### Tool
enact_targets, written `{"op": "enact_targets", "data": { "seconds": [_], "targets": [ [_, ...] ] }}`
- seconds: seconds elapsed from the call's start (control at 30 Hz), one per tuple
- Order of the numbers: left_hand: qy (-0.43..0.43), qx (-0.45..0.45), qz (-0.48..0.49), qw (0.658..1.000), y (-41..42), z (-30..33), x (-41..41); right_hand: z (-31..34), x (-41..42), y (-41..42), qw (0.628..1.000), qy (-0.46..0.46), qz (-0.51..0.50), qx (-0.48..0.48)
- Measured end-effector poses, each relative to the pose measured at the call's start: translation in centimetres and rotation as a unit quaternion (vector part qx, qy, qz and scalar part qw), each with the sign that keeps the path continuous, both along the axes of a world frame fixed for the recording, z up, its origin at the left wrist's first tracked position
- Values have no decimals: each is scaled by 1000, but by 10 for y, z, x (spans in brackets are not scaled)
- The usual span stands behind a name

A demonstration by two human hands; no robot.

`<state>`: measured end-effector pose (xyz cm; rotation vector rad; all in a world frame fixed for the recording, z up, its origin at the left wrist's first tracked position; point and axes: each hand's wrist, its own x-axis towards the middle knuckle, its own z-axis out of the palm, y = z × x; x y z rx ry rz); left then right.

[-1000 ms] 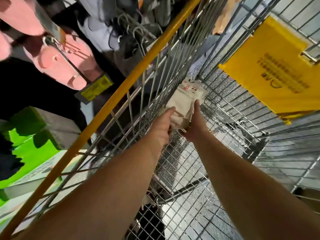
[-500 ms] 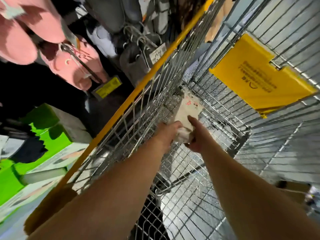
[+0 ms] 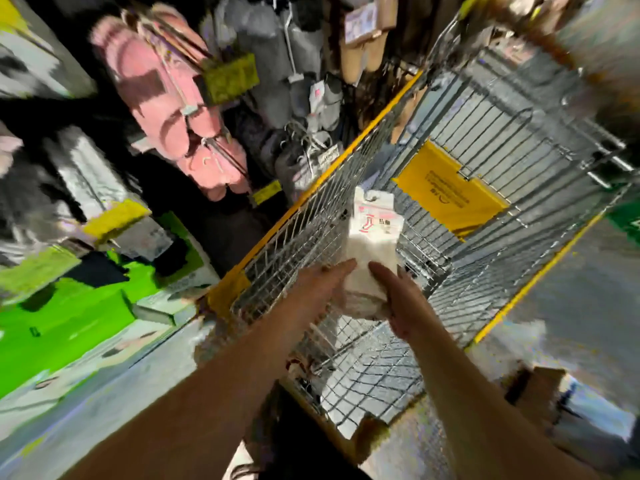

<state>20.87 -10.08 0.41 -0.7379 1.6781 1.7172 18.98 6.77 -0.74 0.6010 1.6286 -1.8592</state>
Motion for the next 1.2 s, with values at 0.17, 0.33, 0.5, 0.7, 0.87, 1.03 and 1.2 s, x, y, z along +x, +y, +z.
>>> {"op": "enact_targets", "data": {
  "seconds": [0.17,0.33,0.5,0.7,0.87,1.03,1.2],
  "targets": [
    [86,99,100,986,-21,74,52,84,51,-32,996,92,-6,-18],
    [180,177,132,959,-58,136,100,163,85,-69,985,155,57,-44],
    [289,199,149,925,-106,196,139,230,111,-114,952,226,189,-84],
    [380,163,245,877,-157,248,185,286,139,-172,895,355,270,-29],
    [456,124,296,830,-186,288,227,338,158,-227,840,445,308,-30],
    [473,74,344,808,-207,308,262,361,178,-265,812,510,280,-54],
    [493,38,367,788,-214,323,288,365,204,-281,829,456,286,-151]
  ]
}}
